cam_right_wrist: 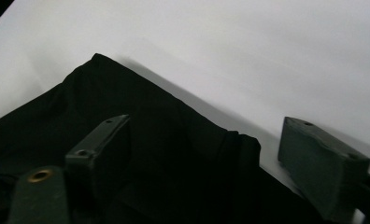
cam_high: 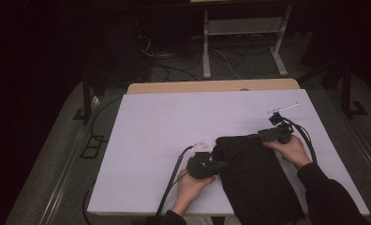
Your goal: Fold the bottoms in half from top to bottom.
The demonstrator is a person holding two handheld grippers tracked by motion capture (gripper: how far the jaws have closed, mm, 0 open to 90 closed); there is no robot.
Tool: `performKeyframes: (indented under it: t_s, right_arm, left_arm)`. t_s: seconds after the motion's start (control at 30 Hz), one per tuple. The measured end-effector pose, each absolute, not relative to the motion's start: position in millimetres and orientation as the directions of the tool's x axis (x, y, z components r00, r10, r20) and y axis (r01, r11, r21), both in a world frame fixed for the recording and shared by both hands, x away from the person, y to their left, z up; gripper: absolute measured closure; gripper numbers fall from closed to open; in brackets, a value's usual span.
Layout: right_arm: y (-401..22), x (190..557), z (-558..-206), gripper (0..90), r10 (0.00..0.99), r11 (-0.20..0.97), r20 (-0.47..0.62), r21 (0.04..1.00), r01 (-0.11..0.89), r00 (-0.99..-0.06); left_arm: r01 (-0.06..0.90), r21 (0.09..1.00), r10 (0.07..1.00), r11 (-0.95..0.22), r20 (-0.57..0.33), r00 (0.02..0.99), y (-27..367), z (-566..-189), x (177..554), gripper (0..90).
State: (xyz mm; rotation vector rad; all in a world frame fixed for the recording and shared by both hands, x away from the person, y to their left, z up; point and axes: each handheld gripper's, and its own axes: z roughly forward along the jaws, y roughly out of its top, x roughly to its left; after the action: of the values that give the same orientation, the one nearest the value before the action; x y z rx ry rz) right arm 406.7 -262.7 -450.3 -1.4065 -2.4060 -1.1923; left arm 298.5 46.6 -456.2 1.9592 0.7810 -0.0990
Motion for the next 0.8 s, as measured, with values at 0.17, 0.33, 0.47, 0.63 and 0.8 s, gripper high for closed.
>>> performKeyframes:
  t_s: [0.17, 0.33, 0.47, 0.63, 0.8]
  right_arm:
    - [-259, 406, -451, 27.2, 0.677, 0.264, 0.456, 0.582, 0.769, -0.577]
    - [-255, 405, -451, 40.3, 0.676, 0.264, 0.451, 0.589, 0.764, -0.582]
    - [-252, 404, -452, 50.5, 0.689, 0.273, 0.436, 0.584, 0.764, -0.580]
    - [-251, 403, -452, 66.5, 0.698, 0.280, 0.418, 0.587, 0.760, -0.581]
    - [-251, 402, -450, 80.3, 0.689, 0.278, 0.426, 0.591, 0.757, -0.586]
  left_arm:
    - [0.562, 0.769, 0.479, -0.304, -0.386, 0.788, 46, -458, 299, 85.0]
    - [0.560, 0.769, 0.477, -0.307, -0.385, 0.790, 46, -458, 298, 85.0]
    - [0.564, 0.765, 0.477, -0.311, -0.388, 0.789, 45, -458, 298, 85.0]
    - [0.562, 0.766, 0.475, -0.311, -0.387, 0.790, 45, -458, 298, 85.0]
    - [0.563, 0.765, 0.475, -0.312, -0.388, 0.790, 45, -459, 298, 85.0]
